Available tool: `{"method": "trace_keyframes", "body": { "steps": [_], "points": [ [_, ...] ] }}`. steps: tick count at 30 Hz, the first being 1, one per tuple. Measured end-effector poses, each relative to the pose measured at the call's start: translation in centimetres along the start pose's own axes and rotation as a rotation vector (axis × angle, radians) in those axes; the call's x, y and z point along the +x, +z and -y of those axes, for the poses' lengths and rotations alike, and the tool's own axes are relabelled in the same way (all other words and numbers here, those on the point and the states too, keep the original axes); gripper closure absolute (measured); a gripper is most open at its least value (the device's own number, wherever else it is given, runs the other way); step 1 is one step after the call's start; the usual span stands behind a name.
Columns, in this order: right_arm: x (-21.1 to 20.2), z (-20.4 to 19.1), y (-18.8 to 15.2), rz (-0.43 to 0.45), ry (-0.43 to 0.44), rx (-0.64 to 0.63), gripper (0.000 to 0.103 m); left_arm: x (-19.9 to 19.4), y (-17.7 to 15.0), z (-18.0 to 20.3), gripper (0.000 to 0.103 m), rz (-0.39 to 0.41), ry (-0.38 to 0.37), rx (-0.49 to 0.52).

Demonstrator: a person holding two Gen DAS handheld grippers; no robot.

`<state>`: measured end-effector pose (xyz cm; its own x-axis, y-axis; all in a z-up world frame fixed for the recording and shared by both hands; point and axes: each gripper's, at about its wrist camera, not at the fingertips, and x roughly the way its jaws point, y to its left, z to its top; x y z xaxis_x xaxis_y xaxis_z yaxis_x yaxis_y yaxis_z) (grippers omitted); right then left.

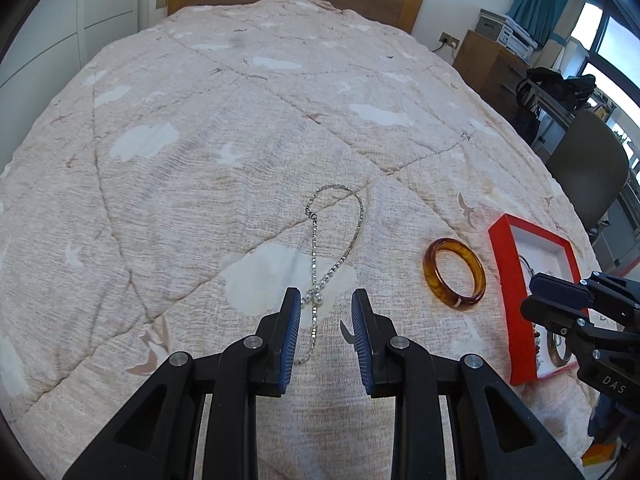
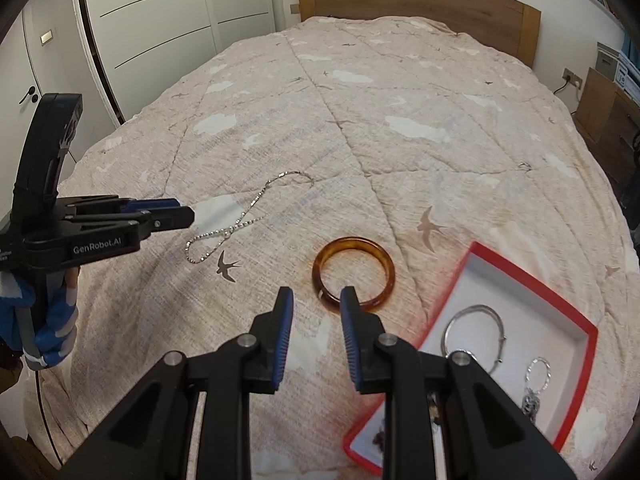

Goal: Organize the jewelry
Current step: 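Withdraw both tools from the box toward the chain and amber bangle, then grasp the silver chain with the left tool while the right tool grasps the amber bangle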

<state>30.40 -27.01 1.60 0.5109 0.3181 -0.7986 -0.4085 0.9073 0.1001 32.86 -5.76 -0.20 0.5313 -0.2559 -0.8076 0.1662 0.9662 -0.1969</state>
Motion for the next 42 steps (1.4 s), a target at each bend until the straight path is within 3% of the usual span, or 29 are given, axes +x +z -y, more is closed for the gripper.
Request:
{"method": "trace_keyframes", "body": {
  "steps": [25, 42],
  "points": [
    [9.3, 0.1, 0.3, -0.149, 0.019, -0.041, 0.079, 6.5, -0.3, 0.3, 0.077, -0.062, 0.037, 0.073],
    [11.6, 0.1, 0.1, -0.174, 0.022, -0.028, 0.081, 8.2, -0.8, -0.2, 0.076, -0.060, 0.027, 0.070]
  ]
}}
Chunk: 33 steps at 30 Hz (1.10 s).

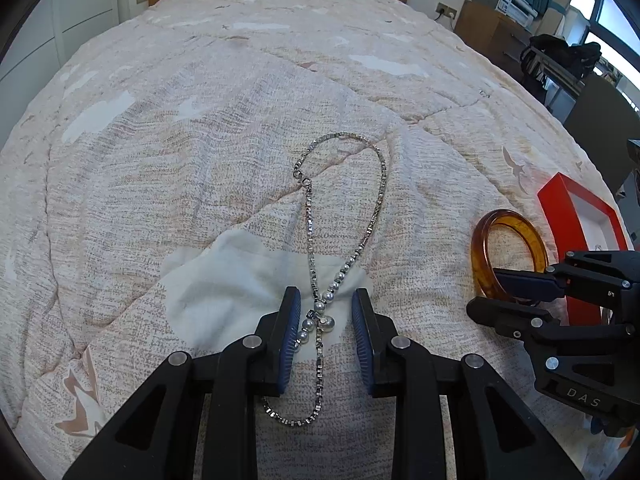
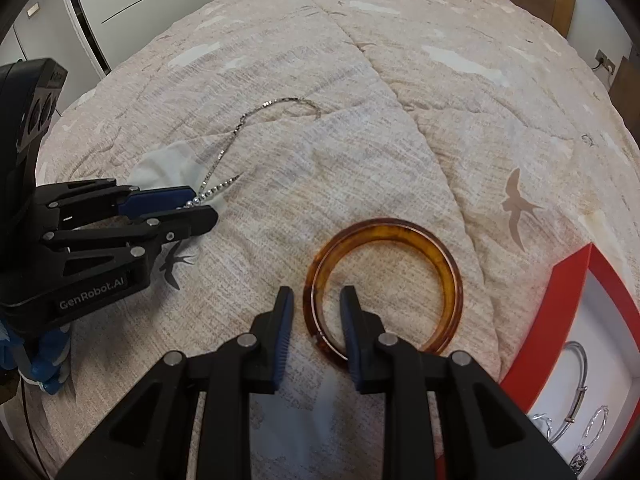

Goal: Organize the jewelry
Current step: 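Grasp the silver chain with the left tool while the right tool grasps the amber bangle, then lift the chain and amber bangle off the quilt toward the red box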

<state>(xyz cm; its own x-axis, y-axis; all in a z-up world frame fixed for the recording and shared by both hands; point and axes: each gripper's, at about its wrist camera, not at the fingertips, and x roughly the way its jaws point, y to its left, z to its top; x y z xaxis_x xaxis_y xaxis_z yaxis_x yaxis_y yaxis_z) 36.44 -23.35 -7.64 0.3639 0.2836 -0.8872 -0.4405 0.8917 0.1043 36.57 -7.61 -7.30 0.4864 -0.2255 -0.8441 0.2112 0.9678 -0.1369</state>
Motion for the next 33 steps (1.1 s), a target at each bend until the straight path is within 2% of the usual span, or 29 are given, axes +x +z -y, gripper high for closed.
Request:
{"method": "trace_keyframes", "body": {
  "steps": [8, 11, 15, 26, 33],
  "points": [
    [-0.4, -0.3, -0.1, 0.002, 0.016, 0.009, 0.091, 0.1, 0.3, 0.2, 0.080, -0.015, 0.007, -0.006],
    [-0.7, -0.6, -0.4, 0.003, 0.026, 0.021, 0.092, 0.0, 0.3, 0.4, 0.086, -0.024, 0.011, -0.005],
    [-1.3, -1.0, -0.9, 0.005, 0.046, 0.046, 0.092, -0.5, 0.0, 0.7, 0.089, -0.035, 0.018, 0.006],
    [-4.3, -2.8, -3.8, 0.017, 0.086, 0.080, 0.094, -4.2, -2.2, 0.8, 0.090, -0.042, 0.056, 0.005],
    [-6.8, -5.2, -5.7, 0.031, 0.112, 0.095, 0.094, -7.9, -3.9, 1.4, 0.090, -0.015, 0.058, 0.004]
  ]
}}
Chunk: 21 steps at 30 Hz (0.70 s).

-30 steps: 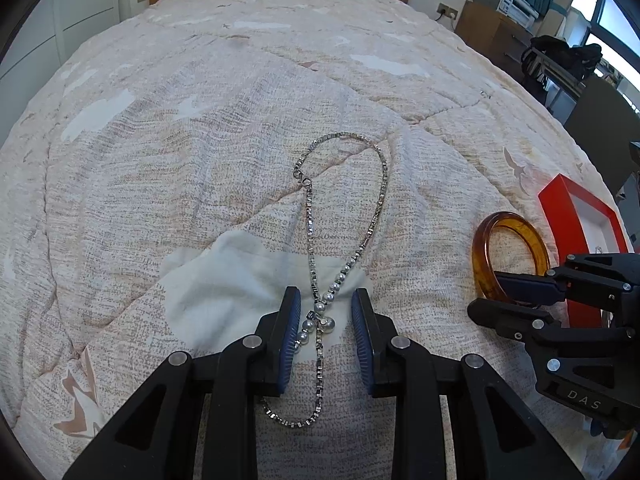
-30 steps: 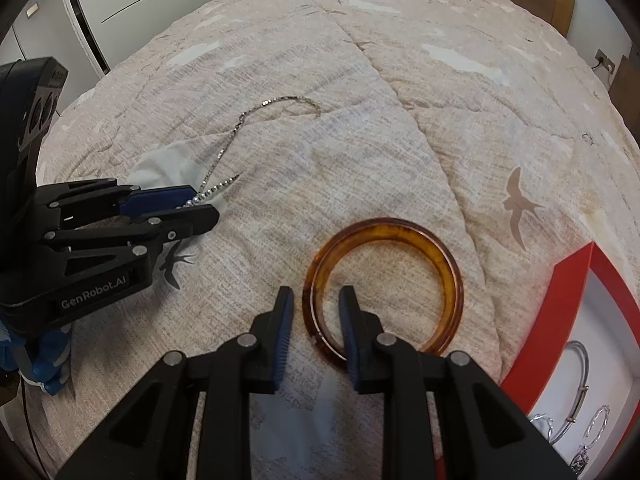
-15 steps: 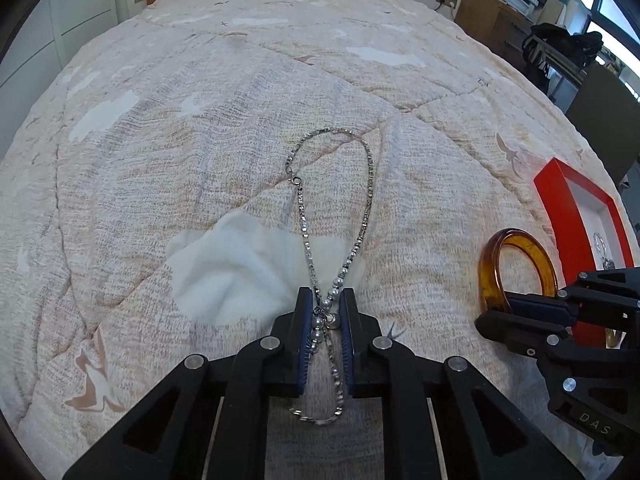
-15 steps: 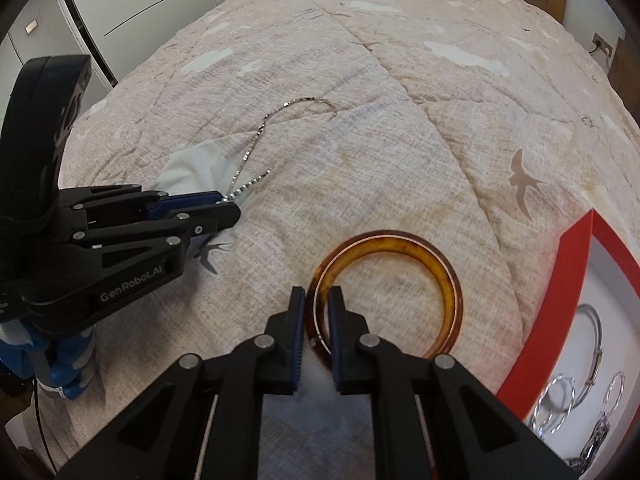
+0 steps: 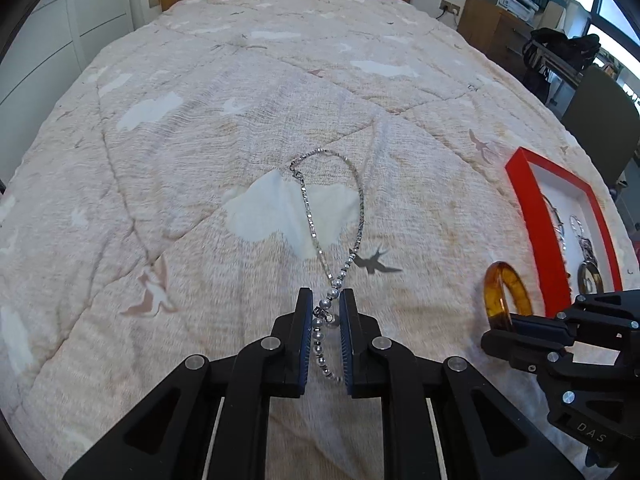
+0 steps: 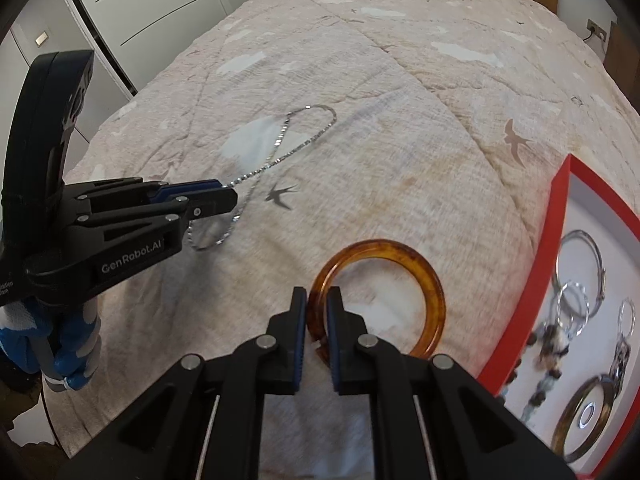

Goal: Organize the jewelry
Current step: 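Lift the chain and amber bangle off the quilt toward the red box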

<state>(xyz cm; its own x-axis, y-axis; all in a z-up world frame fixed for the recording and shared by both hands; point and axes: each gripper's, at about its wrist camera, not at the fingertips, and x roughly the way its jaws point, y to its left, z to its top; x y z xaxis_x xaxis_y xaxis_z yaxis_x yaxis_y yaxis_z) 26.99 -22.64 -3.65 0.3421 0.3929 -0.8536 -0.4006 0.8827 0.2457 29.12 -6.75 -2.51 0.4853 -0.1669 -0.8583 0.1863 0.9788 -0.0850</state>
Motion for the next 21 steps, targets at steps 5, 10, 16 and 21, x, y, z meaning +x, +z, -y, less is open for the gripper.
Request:
{"method": "trace_keyframes", "body": {
  "steps": [5, 10, 16, 21],
  "points": [
    [-2.0, -1.9, -1.4, 0.022, 0.020, 0.012, 0.094, -2.8, -1.6, -0.1, 0.090, 0.018, -0.003, -0.013],
    [-4.1, -3.5, -3.1, 0.047, 0.027, 0.015, 0.094, -5.7, -3.0, 0.0, 0.090, 0.040, 0.001, -0.014],
    [-7.2, -5.0, -5.1, 0.087, 0.021, 0.019, 0.094, -9.5, -4.5, 1.0, 0.090, 0.082, -0.002, -0.003],
    [-10.1, -6.0, -6.7, 0.128, 0.007, 0.019, 0.094, -12.8, -5.7, 2.4, 0.090, 0.128, 0.006, 0.019]
  ]
}}
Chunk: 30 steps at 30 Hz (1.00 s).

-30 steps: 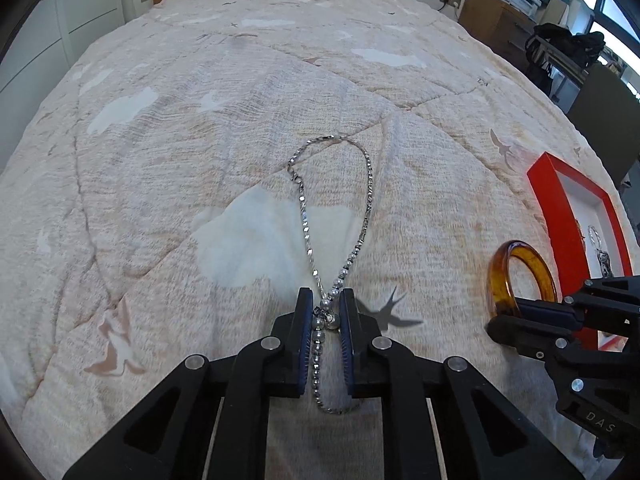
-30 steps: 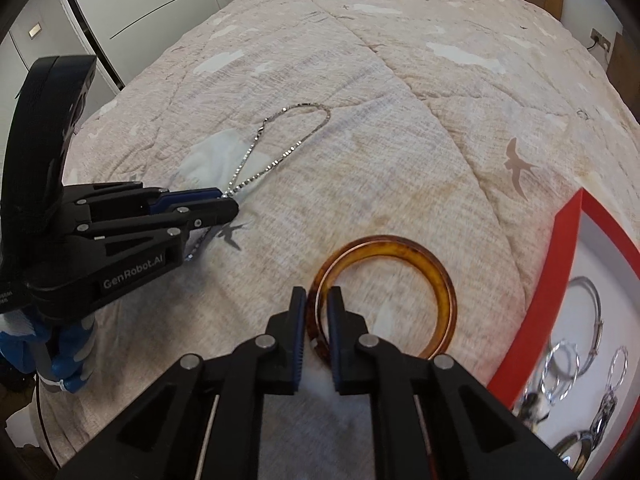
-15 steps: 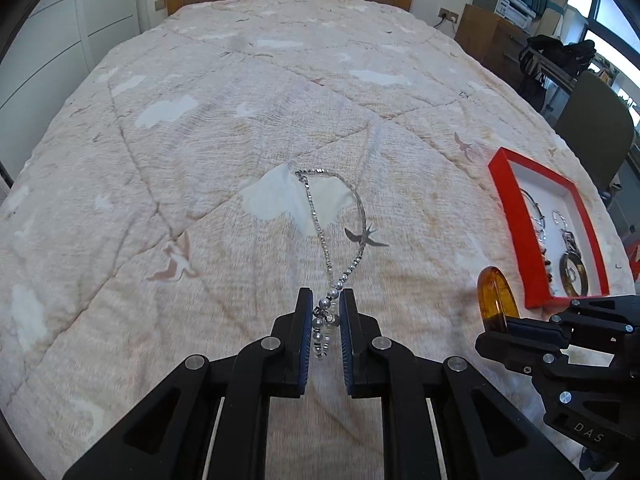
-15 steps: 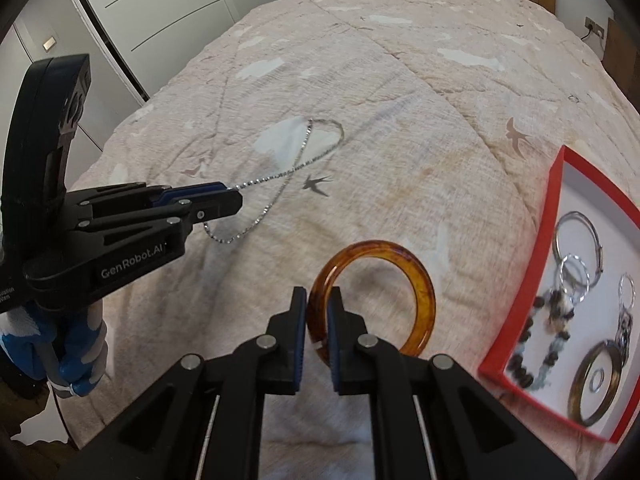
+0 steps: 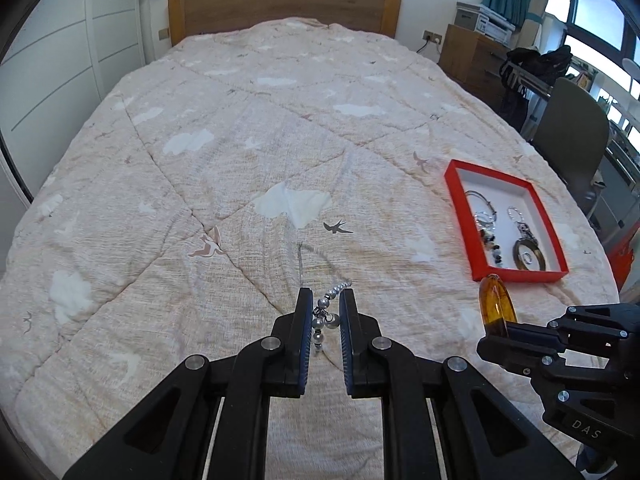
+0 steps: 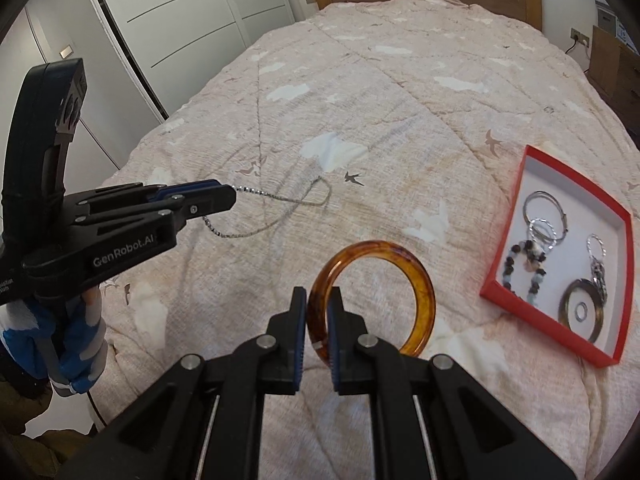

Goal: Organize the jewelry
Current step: 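Lift the chain and amber bangle off the quilt toward the red box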

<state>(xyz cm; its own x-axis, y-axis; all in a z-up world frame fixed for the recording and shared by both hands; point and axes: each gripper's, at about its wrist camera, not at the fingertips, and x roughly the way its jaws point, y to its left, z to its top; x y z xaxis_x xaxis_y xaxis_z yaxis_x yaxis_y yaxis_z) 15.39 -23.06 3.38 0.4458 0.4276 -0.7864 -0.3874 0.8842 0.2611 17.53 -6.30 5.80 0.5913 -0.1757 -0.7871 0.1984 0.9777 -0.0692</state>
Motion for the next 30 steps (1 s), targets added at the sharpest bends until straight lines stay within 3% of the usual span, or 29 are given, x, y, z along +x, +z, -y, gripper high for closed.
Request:
{"method": "trace_keyframes", "body": {
  "steps": [15, 30],
  "points": [
    [-9.1, -1.5, -4.8, 0.133, -0.066, 0.018, 0.094, -9.4, -3.3, 5.4, 0.090, 0.131, -0.028, 0.071],
    [-14.8, -0.5, -7.8, 0.197, -0.149, 0.028, 0.094, -14.0, -4.5, 8.0, 0.090, 0.230, -0.038, 0.099]
  ]
}}
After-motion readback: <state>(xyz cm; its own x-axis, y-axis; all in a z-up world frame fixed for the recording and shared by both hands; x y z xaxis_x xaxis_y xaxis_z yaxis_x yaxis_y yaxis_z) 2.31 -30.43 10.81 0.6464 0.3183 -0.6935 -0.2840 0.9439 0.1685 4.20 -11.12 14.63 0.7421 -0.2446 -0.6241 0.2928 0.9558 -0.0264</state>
